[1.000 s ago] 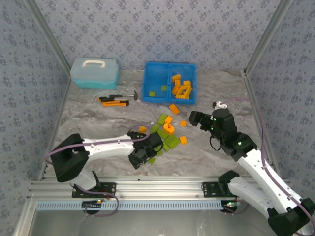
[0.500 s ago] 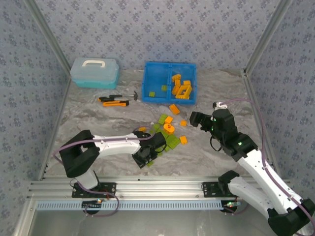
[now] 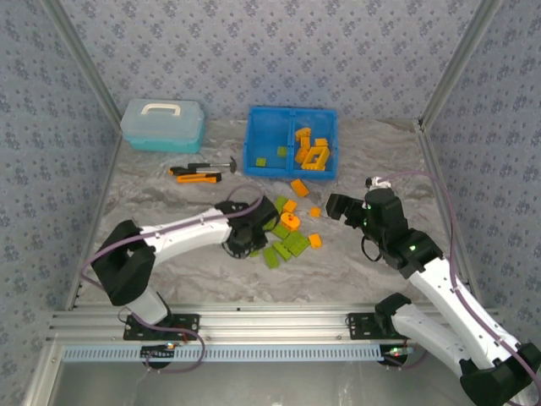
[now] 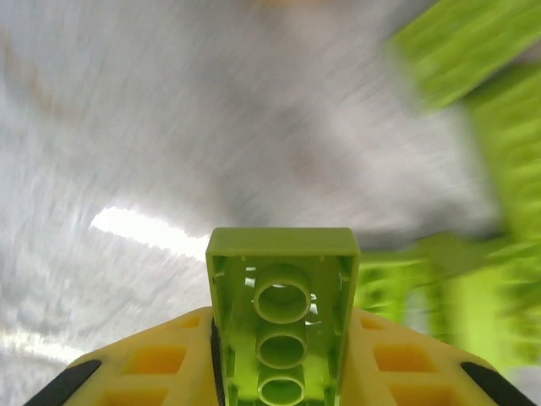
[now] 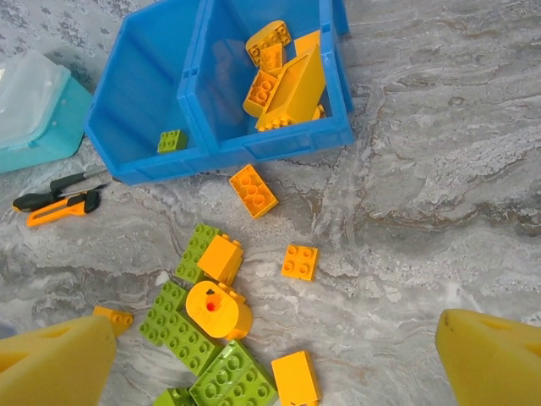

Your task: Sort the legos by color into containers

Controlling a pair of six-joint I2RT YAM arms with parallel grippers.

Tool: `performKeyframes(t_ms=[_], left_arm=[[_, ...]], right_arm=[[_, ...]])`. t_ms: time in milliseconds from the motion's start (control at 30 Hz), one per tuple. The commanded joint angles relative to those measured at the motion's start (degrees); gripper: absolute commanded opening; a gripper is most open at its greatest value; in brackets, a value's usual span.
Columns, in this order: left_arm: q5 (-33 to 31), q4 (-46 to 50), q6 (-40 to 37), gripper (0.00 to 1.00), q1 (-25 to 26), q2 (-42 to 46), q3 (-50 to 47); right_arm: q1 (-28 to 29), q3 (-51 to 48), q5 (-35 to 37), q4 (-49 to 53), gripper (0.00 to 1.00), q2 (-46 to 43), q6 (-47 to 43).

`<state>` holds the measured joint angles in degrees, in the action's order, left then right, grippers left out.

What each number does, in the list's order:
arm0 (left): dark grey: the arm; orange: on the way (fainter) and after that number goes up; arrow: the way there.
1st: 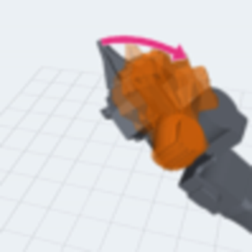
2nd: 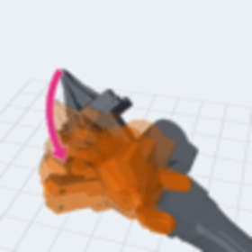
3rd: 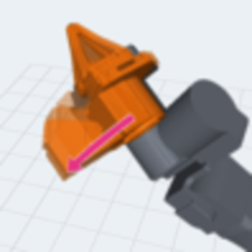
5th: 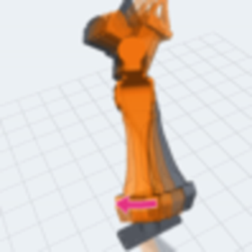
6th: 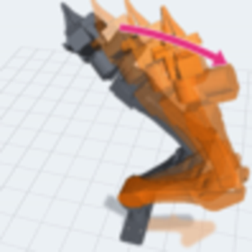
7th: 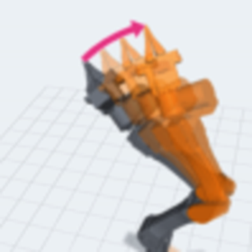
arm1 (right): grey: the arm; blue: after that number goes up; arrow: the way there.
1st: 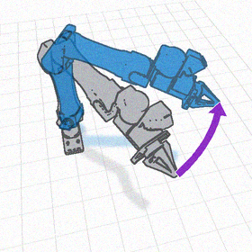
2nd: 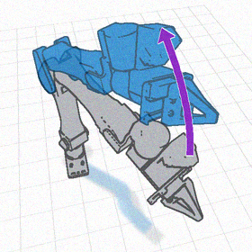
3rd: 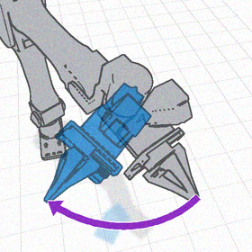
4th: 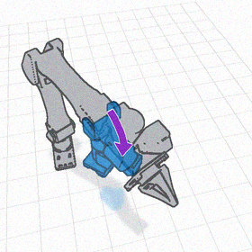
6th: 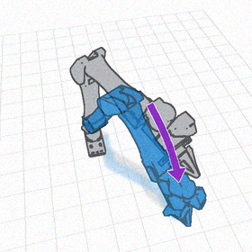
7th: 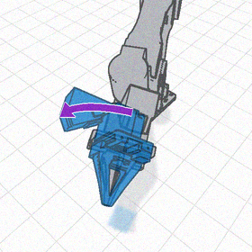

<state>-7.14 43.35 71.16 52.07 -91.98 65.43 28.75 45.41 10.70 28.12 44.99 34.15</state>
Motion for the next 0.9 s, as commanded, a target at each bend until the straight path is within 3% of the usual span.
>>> performKeyframes(t_ms=[0,133,367,633,733,867], left_arm=[[-8.26,0.82,-21.09,0.30,-3.62,1.52,9.96],[-11.90,-3.90,-38.41,0.29,-8.04,-5.24,20.72],[-9.36,-5.85,-48.99,0.26,-14.44,-25.33,43.12],[-8.94,5.12,-51.06,0.28,-19.13,-50.02,77.91],[-6.99,3.43,-51.29,0.33,-19.83,-53.17,81.08],[-5.92,2.03,-50.56,0.52,-20.08,-52.68,81.17]], right_arm=[[-0.28,0.30,0.82,0.98,1.00,-1.10,1.34],[-0.27,0.42,0.99,0.36,1.00,-0.96,1.44],[-0.32,1.87,1.34,2.20,1.00,-0.96,0.98],[-0.10,2.90,0.95,4.21,1.00,-1.77,1.24],[-0.10,2.85,0.99,4.40,1.00,-2.44,1.45],[-0.01,3.02,0.90,4.57,1.00,-2.81,1.48]])
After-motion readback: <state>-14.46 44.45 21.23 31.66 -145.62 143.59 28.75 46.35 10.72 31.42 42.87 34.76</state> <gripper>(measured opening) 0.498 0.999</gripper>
